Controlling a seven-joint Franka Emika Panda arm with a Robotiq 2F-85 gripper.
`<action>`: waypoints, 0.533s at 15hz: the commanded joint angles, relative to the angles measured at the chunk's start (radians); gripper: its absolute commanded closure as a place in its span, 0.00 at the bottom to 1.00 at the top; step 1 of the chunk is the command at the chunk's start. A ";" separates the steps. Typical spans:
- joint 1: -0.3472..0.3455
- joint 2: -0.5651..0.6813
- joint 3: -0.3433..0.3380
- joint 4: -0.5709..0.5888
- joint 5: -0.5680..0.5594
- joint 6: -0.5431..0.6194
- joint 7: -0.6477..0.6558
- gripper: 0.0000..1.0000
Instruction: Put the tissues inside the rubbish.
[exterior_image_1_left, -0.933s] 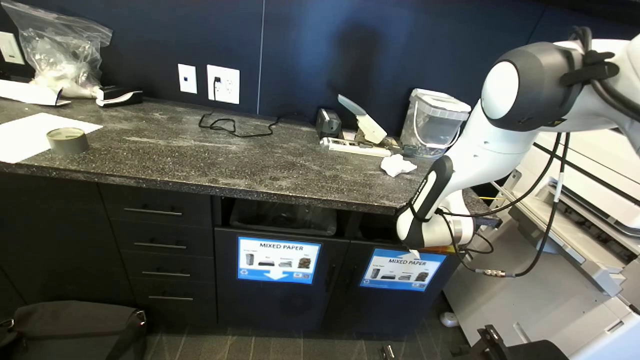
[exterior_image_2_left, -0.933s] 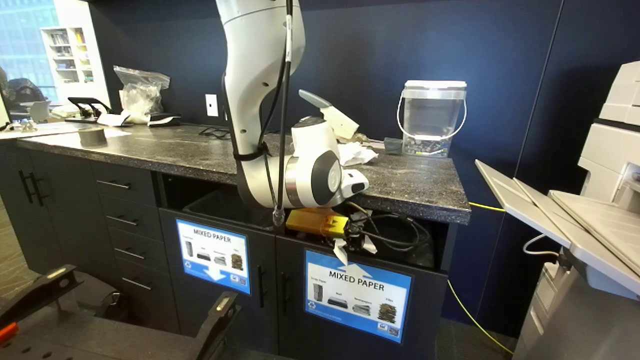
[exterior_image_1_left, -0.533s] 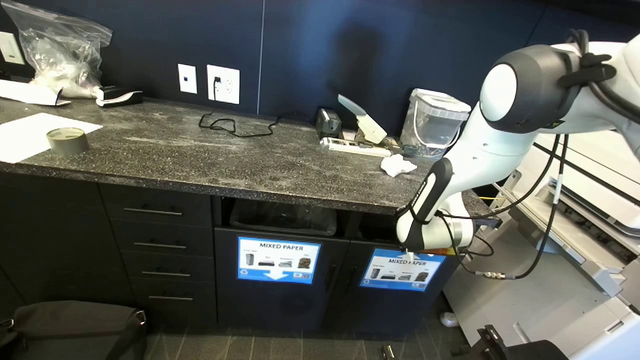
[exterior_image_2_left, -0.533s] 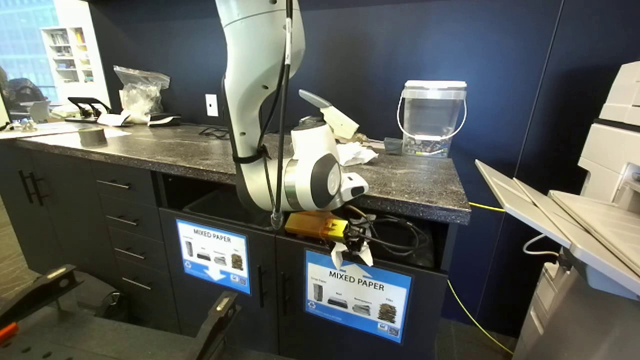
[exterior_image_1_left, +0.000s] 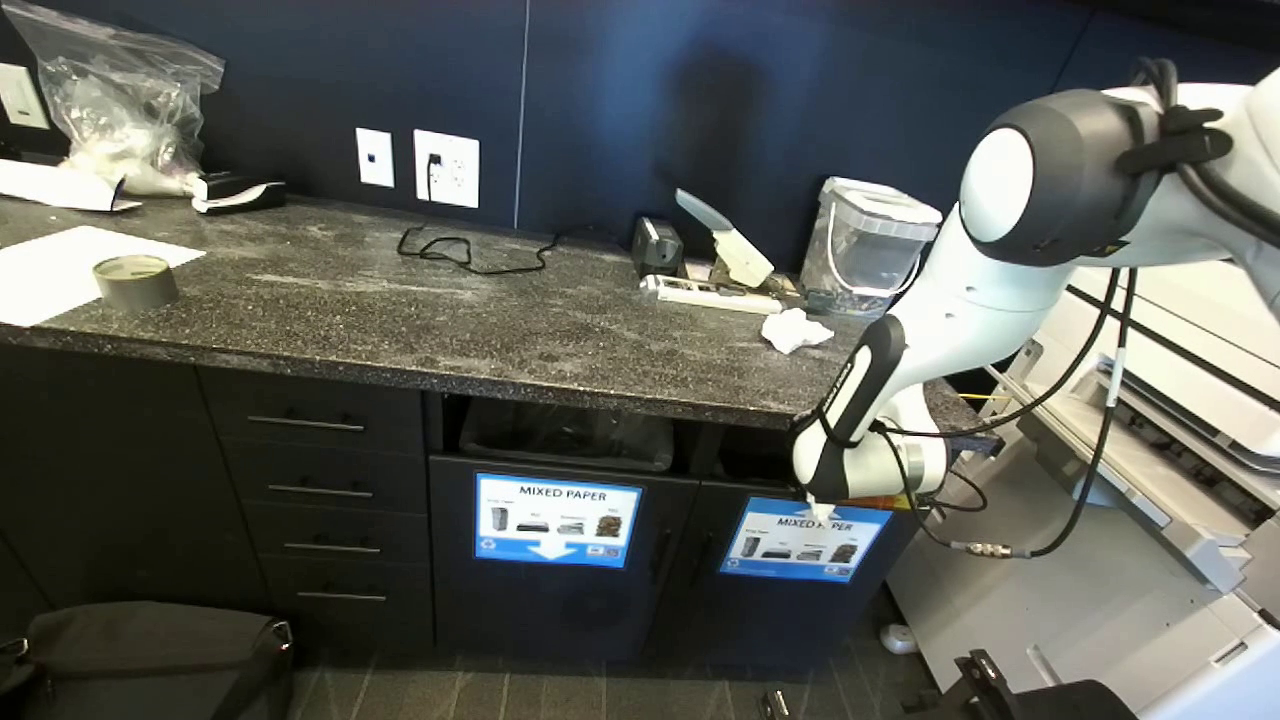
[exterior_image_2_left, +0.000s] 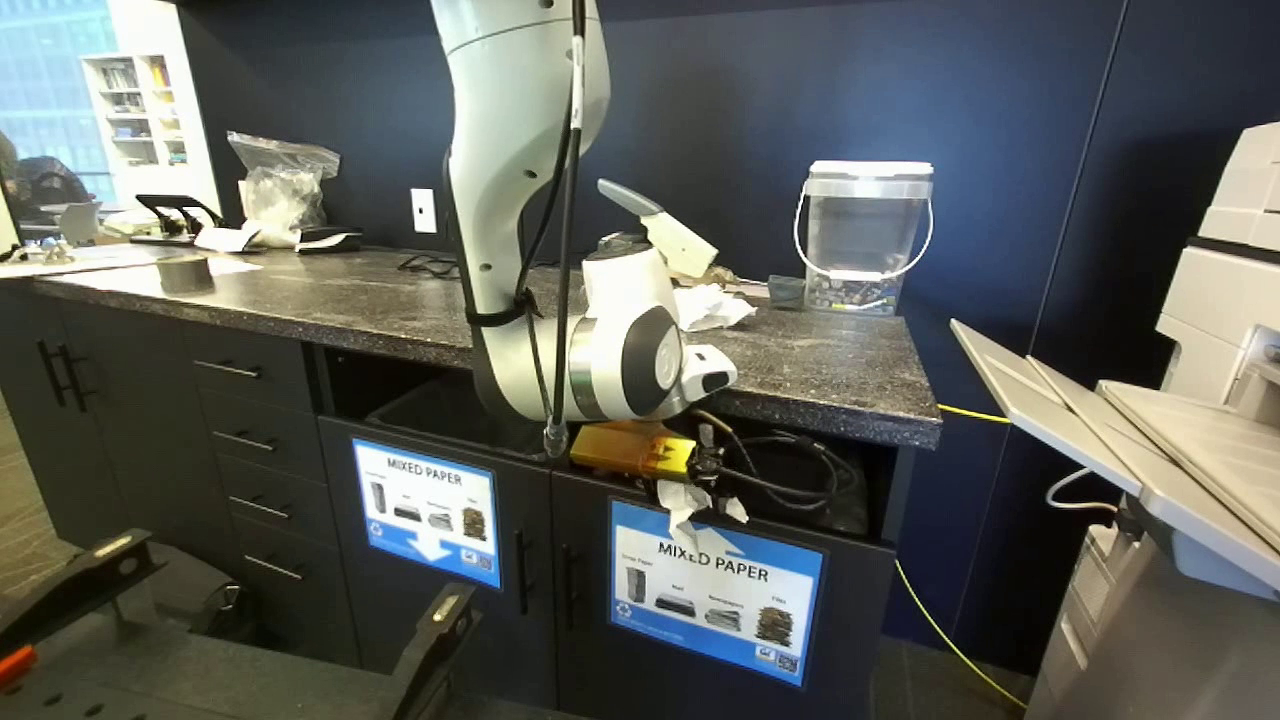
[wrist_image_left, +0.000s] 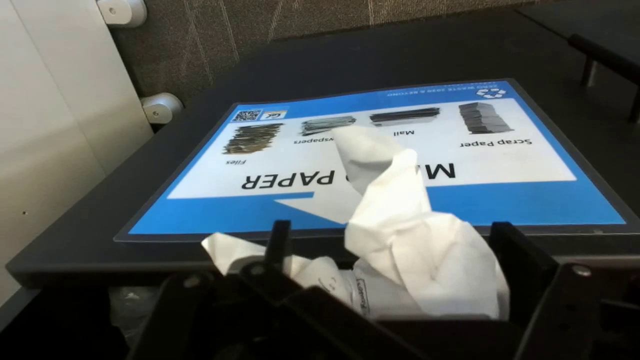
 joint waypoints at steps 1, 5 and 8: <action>-0.035 -0.047 0.064 -0.099 0.042 0.196 -0.044 0.25; -0.103 -0.021 0.162 -0.144 0.029 0.496 -0.058 0.48; -0.148 0.013 0.216 -0.164 -0.011 0.699 -0.051 0.70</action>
